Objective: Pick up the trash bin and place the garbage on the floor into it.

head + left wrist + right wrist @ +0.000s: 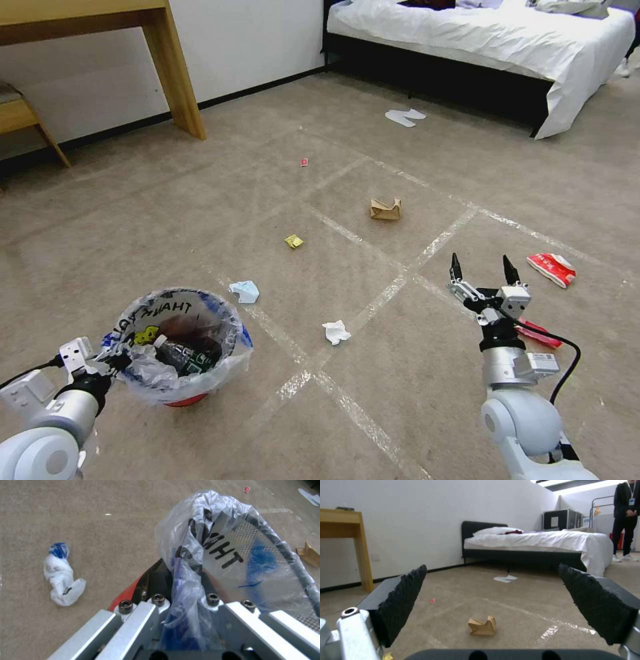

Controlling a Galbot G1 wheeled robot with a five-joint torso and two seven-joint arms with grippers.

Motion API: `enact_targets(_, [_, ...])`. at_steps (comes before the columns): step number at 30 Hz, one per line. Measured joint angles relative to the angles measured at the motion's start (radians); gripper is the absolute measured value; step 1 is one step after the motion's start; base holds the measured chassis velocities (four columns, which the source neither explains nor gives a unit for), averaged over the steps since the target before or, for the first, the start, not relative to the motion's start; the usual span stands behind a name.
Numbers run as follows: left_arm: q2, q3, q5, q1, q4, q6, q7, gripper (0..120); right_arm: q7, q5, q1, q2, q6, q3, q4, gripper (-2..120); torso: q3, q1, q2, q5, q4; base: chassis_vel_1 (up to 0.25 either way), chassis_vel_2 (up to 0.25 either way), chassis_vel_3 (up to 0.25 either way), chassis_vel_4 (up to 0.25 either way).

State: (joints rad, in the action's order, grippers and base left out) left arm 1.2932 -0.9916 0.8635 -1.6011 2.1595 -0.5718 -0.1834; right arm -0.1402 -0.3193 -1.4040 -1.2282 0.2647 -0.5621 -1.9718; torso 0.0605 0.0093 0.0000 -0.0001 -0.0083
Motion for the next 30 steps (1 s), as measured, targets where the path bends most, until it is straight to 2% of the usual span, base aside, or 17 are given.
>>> enact_targets(15, [0.004, -0.006, 0.002, -0.008, 0.008, 0.000, -0.002, 5, 0.005, -0.001, 0.001, 0.005, 0.003, 0.004, -0.003, 100, 0.000, 0.000, 0.000, 0.0000, 0.0000, -0.058, 0.061, 0.058, -0.063])
enact_targets(25, [0.011, -0.001, -0.004, -0.009, 0.009, 0.003, -0.002, 5, -0.032, -0.025, 0.018, 0.035, -0.019, 0.026, -0.012, 100, 0.000, 0.000, 0.000, 0.0001, 0.0000, -0.038, 0.033, 0.040, -0.039])
enact_targets(29, [0.009, -0.001, -0.004, -0.009, 0.007, 0.003, -0.001, 5, -0.067, -0.089, 0.046, 0.080, -0.102, 0.055, -0.026, 100, 0.000, 0.000, 0.000, 0.0001, 0.0000, 0.000, 0.000, 0.000, 0.000])
enact_targets(30, [0.008, 0.000, -0.004, -0.008, 0.007, 0.003, -0.002, 5, -0.104, -0.134, 0.072, 0.122, -0.174, 0.078, -0.033, 100, 0.000, 0.000, 0.000, 0.0002, -0.0001, 0.000, 0.000, 0.000, 0.000])
